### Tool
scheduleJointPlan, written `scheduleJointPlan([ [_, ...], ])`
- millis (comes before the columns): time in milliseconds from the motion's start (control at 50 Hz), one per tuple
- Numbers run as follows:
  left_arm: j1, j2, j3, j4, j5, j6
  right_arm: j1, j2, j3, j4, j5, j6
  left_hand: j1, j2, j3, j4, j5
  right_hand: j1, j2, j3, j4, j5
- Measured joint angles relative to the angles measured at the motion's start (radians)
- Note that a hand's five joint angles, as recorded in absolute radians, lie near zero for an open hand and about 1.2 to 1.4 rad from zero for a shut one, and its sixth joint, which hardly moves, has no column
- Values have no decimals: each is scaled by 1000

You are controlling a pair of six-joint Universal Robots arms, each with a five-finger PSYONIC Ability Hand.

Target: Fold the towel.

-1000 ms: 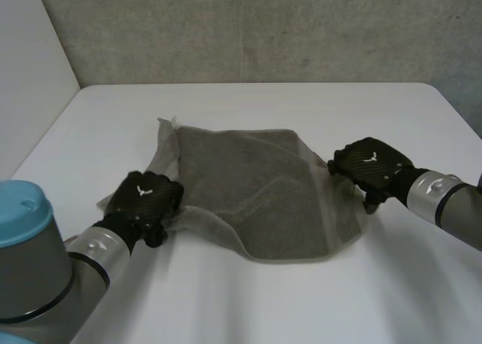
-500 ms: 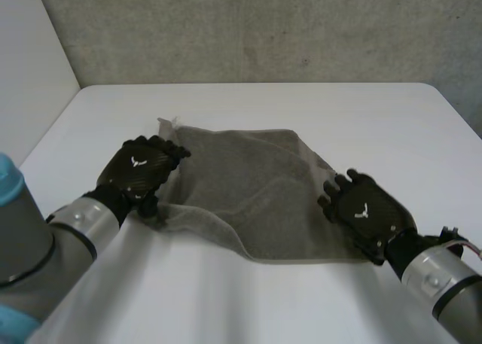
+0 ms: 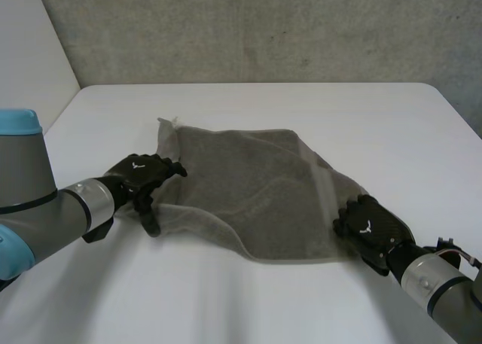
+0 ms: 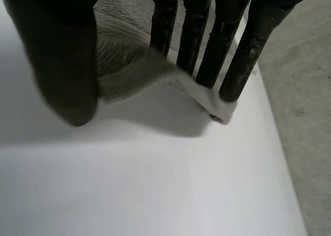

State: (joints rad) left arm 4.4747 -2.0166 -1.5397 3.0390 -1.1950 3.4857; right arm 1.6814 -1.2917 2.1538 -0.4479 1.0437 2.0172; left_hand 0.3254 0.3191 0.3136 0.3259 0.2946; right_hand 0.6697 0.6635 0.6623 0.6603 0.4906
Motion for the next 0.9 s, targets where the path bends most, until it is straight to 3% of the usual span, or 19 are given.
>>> scheduleJointPlan([
  [120, 12, 7, -18, 4, -1, 37, 9, 18, -35, -47, 0, 11, 0, 0, 0, 0, 1, 611, 618, 592, 619, 623],
  [140, 15, 8, -20, 4, -1, 44, 10, 19, -39, -49, 0, 14, 0, 0, 0, 0, 1, 631, 633, 619, 643, 653],
  [300, 47, 10, -44, 5, -4, 119, 10, 17, -92, -48, 15, 116, 0, 0, 0, 0, 3, 637, 637, 643, 670, 667],
  [500, 65, 0, -59, 12, -13, 146, -6, 20, -168, -17, 41, 388, 39, 48, 51, 40, 76, 636, 637, 643, 670, 667],
  [900, 81, -42, -79, 119, -51, 142, -50, 26, -223, 128, 55, 437, 768, 772, 783, 765, 786, 636, 637, 643, 670, 667],
])
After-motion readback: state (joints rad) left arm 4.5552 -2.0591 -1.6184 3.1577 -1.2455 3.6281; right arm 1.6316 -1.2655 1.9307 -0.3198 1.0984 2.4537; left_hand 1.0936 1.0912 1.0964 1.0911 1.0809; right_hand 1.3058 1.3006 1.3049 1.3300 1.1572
